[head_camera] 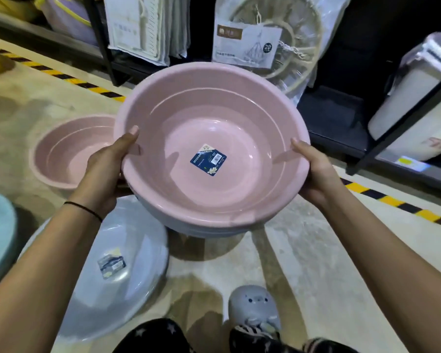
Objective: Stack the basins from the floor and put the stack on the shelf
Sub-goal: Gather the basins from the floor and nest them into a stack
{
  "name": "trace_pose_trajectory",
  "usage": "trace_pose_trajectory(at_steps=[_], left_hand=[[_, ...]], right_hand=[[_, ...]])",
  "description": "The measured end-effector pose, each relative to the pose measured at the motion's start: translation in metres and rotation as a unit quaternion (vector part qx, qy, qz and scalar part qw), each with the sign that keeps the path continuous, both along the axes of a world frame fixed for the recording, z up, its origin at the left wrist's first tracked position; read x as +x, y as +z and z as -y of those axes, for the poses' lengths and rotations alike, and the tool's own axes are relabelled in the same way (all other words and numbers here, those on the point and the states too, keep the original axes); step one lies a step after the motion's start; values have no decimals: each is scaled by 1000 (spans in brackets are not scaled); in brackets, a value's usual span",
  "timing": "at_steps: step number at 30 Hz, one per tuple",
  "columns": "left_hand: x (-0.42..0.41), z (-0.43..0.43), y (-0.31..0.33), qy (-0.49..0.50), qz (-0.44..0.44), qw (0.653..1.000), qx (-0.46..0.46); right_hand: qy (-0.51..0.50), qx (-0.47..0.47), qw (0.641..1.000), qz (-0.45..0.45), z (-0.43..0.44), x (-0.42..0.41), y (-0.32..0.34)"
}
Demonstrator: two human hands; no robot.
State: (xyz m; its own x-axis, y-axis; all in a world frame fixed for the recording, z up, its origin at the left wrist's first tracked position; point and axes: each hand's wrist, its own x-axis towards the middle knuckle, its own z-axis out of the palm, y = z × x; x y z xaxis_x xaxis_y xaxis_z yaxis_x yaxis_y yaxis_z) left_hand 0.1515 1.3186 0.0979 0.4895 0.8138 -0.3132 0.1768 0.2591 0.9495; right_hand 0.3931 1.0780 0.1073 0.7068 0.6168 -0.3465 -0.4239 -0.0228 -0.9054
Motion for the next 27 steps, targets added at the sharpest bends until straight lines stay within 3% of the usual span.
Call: trace_pose_trajectory(at_steps=[10,16,19,21,24,27], left_hand=[[36,-67,-71,49,-36,998,-24],[32,-93,-126,-8,-97,993,-61],[33,-93,-155,-62,-165,984,16],[34,-91,-164,-62,-194,979,30],[37,-90,-170,-57,-125,991,10],[37,-87,-174,-24,-51,995,-78]], right_hand=[[51,-32,998,4,-101,56,-72],[121,-172,976,55,-126,74,-116],[164,-261,951,30,-125,78,-136],[166,-273,948,-10,-123,79,-147],[162,-260,951,-41,-120,81,-157],[145,-245,957,-57,-117,83,-159]])
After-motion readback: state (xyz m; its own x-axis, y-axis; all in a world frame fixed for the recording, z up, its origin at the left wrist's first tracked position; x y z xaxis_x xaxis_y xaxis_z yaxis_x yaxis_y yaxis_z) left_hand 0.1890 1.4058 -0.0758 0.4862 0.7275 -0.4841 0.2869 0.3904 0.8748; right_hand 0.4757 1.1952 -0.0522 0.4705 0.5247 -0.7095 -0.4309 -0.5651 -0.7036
